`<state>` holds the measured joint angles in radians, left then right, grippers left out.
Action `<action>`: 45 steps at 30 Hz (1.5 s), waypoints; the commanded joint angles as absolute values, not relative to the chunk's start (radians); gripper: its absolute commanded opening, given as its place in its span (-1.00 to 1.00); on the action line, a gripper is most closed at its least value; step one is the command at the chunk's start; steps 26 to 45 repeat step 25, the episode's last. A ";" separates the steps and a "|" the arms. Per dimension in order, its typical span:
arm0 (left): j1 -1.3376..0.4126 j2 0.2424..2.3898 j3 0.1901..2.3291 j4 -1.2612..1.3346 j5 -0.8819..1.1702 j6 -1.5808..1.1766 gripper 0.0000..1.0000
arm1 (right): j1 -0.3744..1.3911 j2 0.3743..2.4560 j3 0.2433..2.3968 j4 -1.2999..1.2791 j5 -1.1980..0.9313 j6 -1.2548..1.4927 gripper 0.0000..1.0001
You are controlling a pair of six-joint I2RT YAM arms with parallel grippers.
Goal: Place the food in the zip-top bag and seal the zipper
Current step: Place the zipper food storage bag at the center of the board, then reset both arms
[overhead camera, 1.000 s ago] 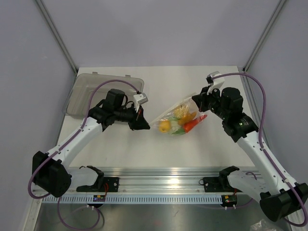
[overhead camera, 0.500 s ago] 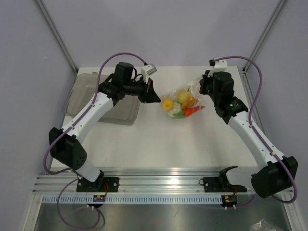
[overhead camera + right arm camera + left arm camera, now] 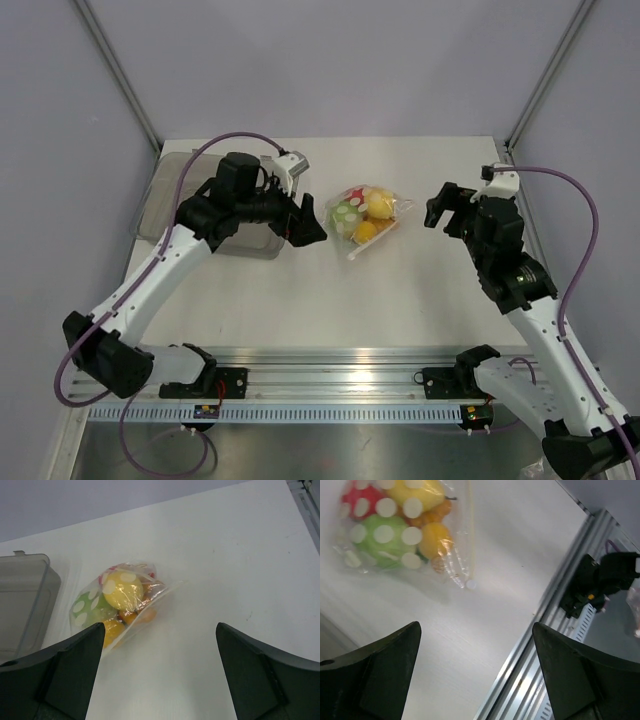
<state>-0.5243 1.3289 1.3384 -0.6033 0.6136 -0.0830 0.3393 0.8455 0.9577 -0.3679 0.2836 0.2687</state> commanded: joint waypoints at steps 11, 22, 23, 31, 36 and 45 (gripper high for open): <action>-0.518 0.931 1.141 -0.666 -0.159 -0.298 0.98 | 0.337 0.887 1.100 -1.037 0.673 0.650 0.99; -0.518 0.775 1.012 -0.649 -0.328 -0.345 0.98 | 0.337 0.724 1.000 -1.045 0.716 0.752 0.99; -0.518 0.773 1.009 -0.646 -0.327 -0.344 0.98 | 0.337 0.724 0.999 -1.054 0.719 0.762 0.99; -0.518 0.779 1.011 -0.643 -0.331 -0.345 0.98 | 0.337 0.732 0.997 -1.057 0.729 0.772 1.00; -0.518 0.779 1.011 -0.643 -0.331 -0.345 0.98 | 0.337 0.732 0.997 -1.057 0.729 0.772 1.00; -0.518 0.779 1.011 -0.643 -0.331 -0.345 0.98 | 0.337 0.732 0.997 -1.057 0.729 0.772 1.00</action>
